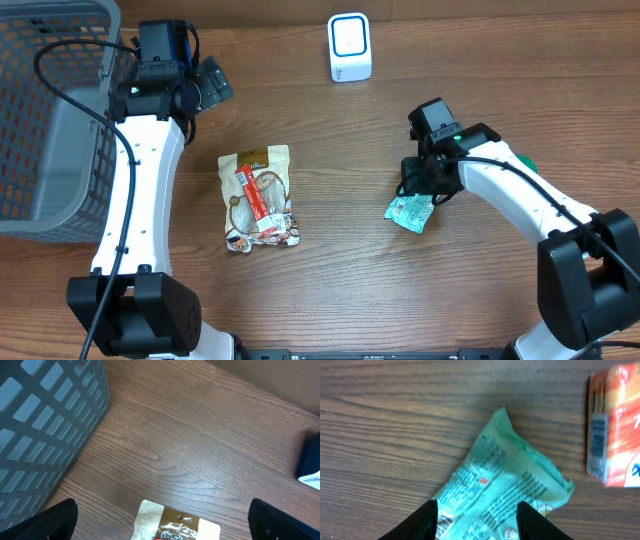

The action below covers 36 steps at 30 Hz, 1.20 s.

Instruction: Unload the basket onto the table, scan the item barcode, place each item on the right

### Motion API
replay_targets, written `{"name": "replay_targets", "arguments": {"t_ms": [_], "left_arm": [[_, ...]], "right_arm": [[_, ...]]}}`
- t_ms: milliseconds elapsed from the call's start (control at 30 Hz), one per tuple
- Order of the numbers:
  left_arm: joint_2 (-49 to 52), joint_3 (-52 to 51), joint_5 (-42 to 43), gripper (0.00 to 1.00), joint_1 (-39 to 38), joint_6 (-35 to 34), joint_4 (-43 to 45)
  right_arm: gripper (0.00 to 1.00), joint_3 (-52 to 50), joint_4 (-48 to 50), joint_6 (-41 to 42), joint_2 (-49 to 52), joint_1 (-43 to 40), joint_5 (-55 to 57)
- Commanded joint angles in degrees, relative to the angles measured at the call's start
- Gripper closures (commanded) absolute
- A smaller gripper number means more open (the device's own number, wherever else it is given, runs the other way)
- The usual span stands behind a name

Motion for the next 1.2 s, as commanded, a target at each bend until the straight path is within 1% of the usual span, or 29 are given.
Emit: {"name": "replay_targets", "arguments": {"t_ms": [0,233,400,467,567,700,733,767,800,867,1000,1167], "left_arm": [[0.52,0.13,-1.20,0.00,0.20,-0.02,0.07],[0.50,0.13,-1.20,0.00,0.20,-0.02,0.07],[0.52,0.13,-1.18,0.00,0.20,-0.02,0.07],[0.50,0.13,-1.20,0.00,0.20,-0.02,0.07],[0.52,0.13,-1.20,0.00,0.20,-0.04,0.07],[0.52,0.13,-1.18,0.00,0.20,-0.02,0.07],[0.50,0.13,-1.20,0.00,0.20,-0.02,0.07],[0.50,0.13,-1.18,0.00,0.20,-0.02,0.07],[0.52,0.13,-1.18,0.00,0.20,-0.04,0.07],[0.52,0.13,-1.20,0.00,0.20,-0.02,0.07],[0.50,0.13,-1.18,0.00,0.20,-0.02,0.07],[0.52,0.13,-1.18,0.00,0.20,-0.02,0.07]], "right_arm": [[0.49,-0.55,-0.26,0.87,-0.44,0.02,0.00],[0.49,-2.75,0.85,0.39,-0.35,1.27,5.16],[0.50,-5.90,5.79,-4.66,-0.28,2.23,5.51],[0.52,-7.52,7.23,-5.95,-0.20,2.62,5.51],[0.53,-10.14,9.42,-8.63,-0.17,3.15,5.51],[0.54,-12.37,10.54,-9.75,-0.17,3.28,6.54],[0.53,-12.72,10.67,-9.77,-0.17,3.26,6.64],[0.48,-12.87,10.71,-9.77,-0.17,3.26,6.64],[0.46,-12.87,10.71,-9.77,-0.17,3.26,6.62],[0.45,-12.87,10.82,-9.97,-0.17,3.26,6.62],[0.37,-12.68,10.78,-11.69,-0.20,3.32,6.62],[0.33,-7.28,9.33,-11.08,-1.31,3.41,7.39]]}}
